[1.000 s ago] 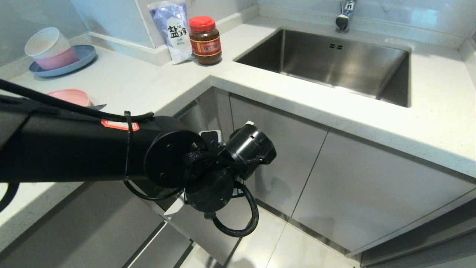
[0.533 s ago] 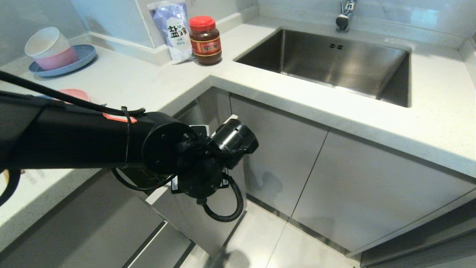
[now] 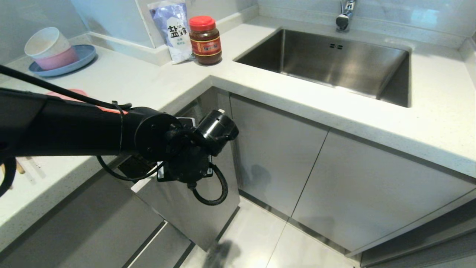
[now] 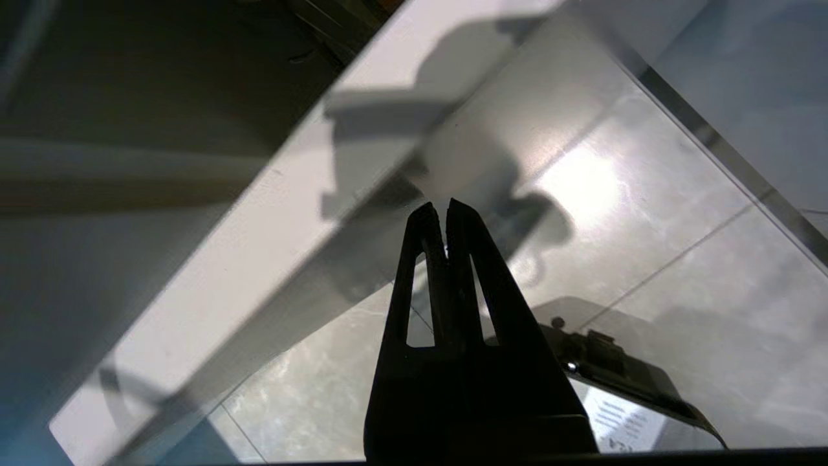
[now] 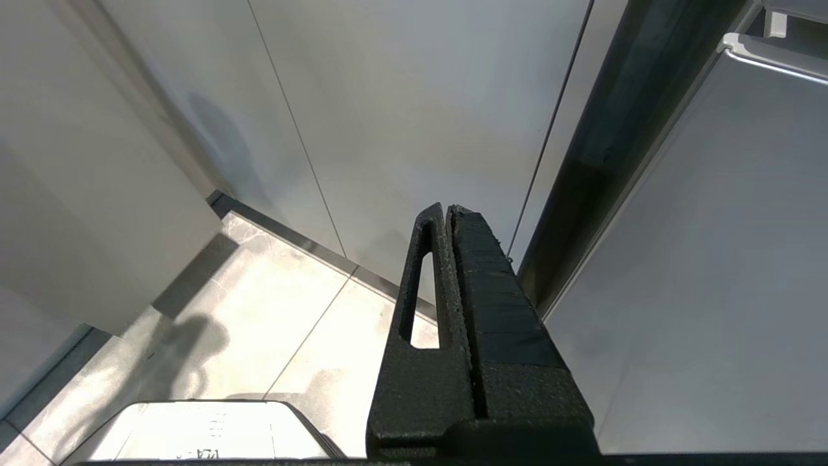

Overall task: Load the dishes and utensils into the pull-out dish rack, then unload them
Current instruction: Close the cupboard

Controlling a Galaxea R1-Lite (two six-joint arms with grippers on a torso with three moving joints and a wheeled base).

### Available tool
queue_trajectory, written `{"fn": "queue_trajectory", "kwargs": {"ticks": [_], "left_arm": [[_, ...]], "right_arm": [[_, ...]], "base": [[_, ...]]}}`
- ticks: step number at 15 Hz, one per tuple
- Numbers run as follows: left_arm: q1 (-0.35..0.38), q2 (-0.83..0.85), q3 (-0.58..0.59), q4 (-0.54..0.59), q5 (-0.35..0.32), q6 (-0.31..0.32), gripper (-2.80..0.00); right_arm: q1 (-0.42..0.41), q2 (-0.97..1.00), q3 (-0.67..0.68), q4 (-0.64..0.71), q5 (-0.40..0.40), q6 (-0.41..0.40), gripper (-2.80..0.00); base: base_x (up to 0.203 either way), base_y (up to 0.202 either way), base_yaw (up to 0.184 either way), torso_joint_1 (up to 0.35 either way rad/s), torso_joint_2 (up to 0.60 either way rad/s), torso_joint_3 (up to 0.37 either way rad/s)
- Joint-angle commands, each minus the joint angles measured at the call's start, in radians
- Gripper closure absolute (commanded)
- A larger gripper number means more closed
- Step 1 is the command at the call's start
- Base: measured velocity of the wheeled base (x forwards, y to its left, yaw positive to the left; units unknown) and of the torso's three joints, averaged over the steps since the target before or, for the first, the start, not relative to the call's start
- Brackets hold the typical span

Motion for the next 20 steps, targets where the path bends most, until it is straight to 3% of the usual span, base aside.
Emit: {"fn": "queue_trajectory", "kwargs": {"ticks": [1, 7, 13, 20], "left_arm": [[0.039, 0.0, 0.002, -0.016, 0.004, 0.023, 0.0], [0.141, 0.0, 0.0, -0.081, 0.004, 0.117, 0.0], [0.217, 0.004, -0.042, -0.085, 0.004, 0.148, 0.0], [0.217, 0.0, -0.042, -0.084, 0.004, 0.148, 0.0]], "right_arm": [[0.0, -0.004, 0.002, 0.001, 0.0, 0.0, 0.0], [0.001, -0.004, 0.002, -0.001, 0.0, 0.0, 0.0], [0.001, -0.003, 0.002, 0.0, 0.0, 0.0, 0.0], [0.001, -0.004, 0.002, -0.001, 0.0, 0.0, 0.0]], "base": [[0.0, 0.0, 0.0, 0.0, 0.0, 0.0], [0.0, 0.0, 0.0, 0.0, 0.0, 0.0], [0.0, 0.0, 0.0, 0.0, 0.0, 0.0], [0.0, 0.0, 0.0, 0.0, 0.0, 0.0]]}}
